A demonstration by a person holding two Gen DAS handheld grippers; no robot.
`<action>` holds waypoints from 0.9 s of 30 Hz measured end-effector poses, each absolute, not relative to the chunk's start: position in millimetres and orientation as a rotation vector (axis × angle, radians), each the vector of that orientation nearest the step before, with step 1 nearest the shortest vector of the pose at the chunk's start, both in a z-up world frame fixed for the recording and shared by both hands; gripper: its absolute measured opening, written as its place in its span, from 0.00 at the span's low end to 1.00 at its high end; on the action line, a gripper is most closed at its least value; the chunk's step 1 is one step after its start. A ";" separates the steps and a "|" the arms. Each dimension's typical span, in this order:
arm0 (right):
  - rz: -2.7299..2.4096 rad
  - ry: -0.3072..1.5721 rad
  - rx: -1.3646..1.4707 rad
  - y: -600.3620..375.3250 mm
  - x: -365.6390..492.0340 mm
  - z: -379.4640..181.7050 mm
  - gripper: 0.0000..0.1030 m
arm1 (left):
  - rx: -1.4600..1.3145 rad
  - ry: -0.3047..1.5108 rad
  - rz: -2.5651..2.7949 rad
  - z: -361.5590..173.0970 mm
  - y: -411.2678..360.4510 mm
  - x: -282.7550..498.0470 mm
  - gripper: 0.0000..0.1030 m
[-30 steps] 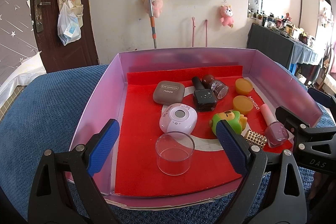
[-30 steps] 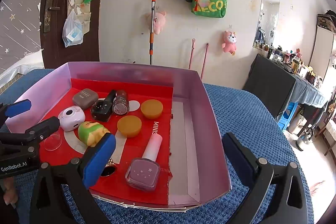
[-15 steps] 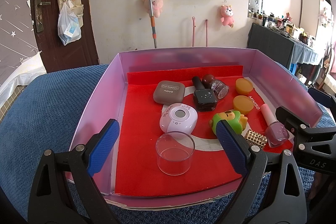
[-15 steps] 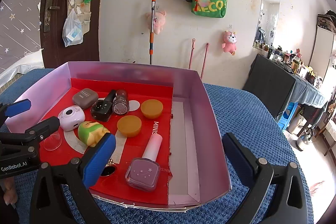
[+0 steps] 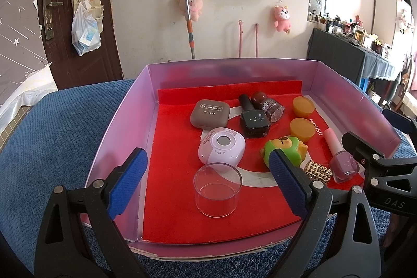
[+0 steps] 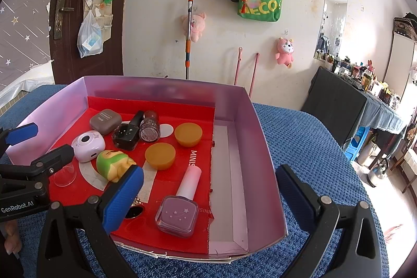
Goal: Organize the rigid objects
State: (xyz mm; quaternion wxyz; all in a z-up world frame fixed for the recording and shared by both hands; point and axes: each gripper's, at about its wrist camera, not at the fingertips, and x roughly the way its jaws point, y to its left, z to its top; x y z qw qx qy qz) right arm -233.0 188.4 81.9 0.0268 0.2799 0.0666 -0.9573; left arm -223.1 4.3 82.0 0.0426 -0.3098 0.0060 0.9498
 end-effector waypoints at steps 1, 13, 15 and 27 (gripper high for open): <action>-2.957 0.205 0.866 188.4 -233.1 81.7 1.00 | -0.948 0.018 2.906 82.0 4.9 -223.6 0.93; -2.956 0.178 0.887 194.6 -231.8 76.3 1.00 | -0.945 0.016 2.903 82.6 5.3 -224.0 0.93; -2.952 0.163 0.885 197.0 -230.7 77.1 1.00 | -0.933 0.012 2.896 83.1 3.3 -220.9 0.93; -2.870 0.071 0.958 208.3 -163.0 87.0 1.00 | -1.137 -0.027 2.840 82.5 -12.7 -152.3 0.93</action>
